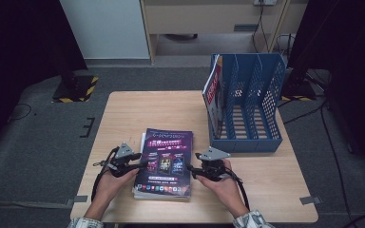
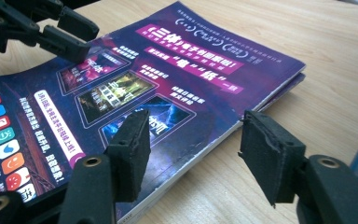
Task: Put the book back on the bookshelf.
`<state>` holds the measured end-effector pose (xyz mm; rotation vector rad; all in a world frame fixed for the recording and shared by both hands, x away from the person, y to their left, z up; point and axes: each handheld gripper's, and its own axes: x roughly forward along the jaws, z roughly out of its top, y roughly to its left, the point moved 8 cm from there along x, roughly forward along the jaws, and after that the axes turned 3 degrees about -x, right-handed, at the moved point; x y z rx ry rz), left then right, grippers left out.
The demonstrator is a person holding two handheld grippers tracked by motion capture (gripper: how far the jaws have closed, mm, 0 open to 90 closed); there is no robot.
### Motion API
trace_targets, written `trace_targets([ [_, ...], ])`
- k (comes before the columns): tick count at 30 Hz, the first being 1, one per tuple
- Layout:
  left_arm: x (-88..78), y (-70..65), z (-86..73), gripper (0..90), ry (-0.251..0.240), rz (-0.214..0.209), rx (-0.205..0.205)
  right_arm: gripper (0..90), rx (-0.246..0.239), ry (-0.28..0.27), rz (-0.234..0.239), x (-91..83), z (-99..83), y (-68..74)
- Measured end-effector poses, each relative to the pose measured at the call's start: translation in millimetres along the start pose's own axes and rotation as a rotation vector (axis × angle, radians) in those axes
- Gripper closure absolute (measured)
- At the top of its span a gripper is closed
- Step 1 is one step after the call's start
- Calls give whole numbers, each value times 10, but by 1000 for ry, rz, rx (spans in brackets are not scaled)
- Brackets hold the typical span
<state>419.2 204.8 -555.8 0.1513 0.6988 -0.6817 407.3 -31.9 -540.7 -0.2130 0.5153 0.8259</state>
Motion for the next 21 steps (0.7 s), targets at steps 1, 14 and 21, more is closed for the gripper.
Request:
trace_targets([
  [1,7,-8,-1,520,-2,-3,1,401,0,6,0,12,-9,3],
  [14,68,-67,34,508,-6,-15,28,279,104,39,57,104,-109,5],
  [21,107,-136,50,508,-14,-10,48,270,137,48,58,146,-141,-40],
])
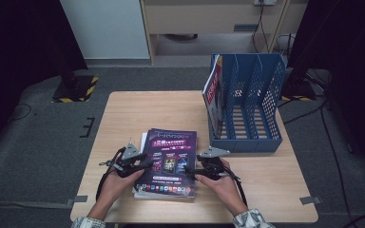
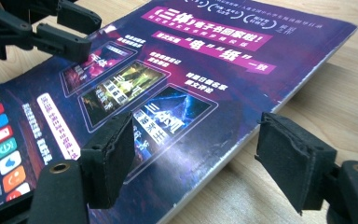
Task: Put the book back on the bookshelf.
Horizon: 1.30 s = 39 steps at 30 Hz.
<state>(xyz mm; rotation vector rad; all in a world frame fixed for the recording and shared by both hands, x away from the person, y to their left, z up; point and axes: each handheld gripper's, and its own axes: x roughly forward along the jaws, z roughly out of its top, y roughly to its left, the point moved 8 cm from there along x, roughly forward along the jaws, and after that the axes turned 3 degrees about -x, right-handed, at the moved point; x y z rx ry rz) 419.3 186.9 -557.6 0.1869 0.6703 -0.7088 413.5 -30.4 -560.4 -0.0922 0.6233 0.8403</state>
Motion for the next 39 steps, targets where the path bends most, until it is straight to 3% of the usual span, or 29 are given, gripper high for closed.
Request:
trace_targets([
  [6,2,-2,-3,503,-3,3,-5,222,31,38,26,69,-81,-4],
  [11,7,-2,-6,491,-5,1,-12,208,40,33,32,91,-80,-13],
  [13,7,1,-7,490,-6,-2,-14,201,75,35,56,105,-95,-24],
  [20,7,-4,-7,490,-7,2,-12,201,116,38,89,130,-110,-18],
  [31,7,0,-8,489,-6,0,-13,235,117,49,91,107,-102,-4],
  [39,2,8,-13,489,-6,0,-17,254,112,9,85,52,-22,12],
])
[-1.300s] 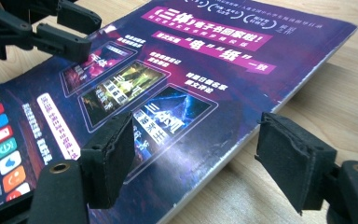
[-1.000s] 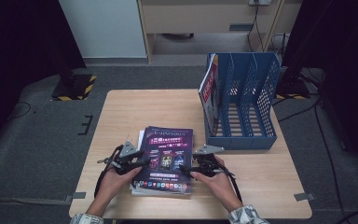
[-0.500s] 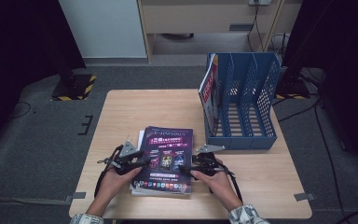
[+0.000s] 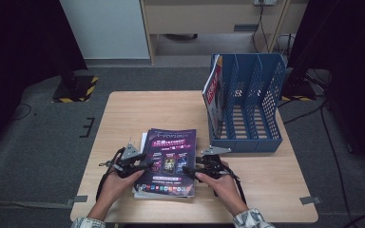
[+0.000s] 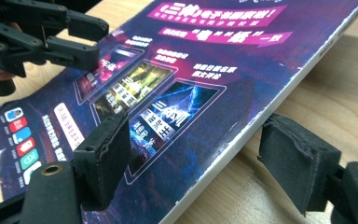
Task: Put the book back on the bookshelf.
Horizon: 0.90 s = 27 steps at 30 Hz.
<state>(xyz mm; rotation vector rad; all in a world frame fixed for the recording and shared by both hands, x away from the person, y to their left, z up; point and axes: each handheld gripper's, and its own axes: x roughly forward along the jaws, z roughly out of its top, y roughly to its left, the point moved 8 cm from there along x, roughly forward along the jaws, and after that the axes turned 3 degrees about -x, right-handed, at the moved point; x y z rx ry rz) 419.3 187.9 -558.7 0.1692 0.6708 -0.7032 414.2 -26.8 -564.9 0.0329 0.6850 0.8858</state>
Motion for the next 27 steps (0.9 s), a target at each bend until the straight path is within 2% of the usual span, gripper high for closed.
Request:
trace_targets([
  [12,-5,6,-4,489,-1,-1,-5,254,-6,-34,5,-40,77,48],
  [27,-6,5,-6,488,-2,1,-8,253,-10,-42,10,-51,117,77],
])
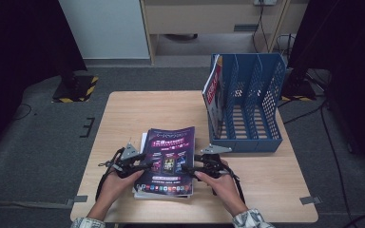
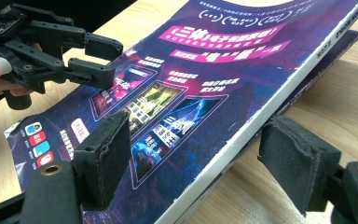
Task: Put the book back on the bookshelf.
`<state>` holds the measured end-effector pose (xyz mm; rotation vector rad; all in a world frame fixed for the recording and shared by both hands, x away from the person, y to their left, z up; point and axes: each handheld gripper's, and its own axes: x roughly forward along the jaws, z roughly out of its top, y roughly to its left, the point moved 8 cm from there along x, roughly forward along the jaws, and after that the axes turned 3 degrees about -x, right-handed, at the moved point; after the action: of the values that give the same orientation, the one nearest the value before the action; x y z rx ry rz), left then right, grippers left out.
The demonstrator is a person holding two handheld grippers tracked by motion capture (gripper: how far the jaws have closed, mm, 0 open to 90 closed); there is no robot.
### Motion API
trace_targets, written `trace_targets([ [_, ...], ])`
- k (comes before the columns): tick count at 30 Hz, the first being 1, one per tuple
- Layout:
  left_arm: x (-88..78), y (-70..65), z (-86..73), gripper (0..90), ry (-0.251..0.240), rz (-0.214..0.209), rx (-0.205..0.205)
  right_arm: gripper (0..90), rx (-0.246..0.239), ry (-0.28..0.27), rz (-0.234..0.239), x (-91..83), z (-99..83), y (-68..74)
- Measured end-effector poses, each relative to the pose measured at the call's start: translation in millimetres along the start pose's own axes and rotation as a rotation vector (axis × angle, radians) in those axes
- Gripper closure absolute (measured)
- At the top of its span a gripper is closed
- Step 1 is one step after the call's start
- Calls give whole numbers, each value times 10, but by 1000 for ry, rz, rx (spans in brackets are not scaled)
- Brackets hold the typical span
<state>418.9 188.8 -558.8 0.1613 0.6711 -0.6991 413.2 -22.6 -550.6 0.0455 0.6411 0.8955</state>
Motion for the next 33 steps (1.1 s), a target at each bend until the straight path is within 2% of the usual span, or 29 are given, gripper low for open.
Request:
trace_targets([
  [9,-5,3,-5,488,-1,2,-2,254,-17,-2,16,27,80,39],
  [13,-6,4,-8,487,-3,0,-7,253,-17,14,14,60,97,44],
  [25,-6,5,-14,483,-11,-6,-16,260,24,56,-4,201,207,-23],
  [33,-16,4,-16,483,-7,-2,-6,280,20,84,-21,312,303,-27],
])
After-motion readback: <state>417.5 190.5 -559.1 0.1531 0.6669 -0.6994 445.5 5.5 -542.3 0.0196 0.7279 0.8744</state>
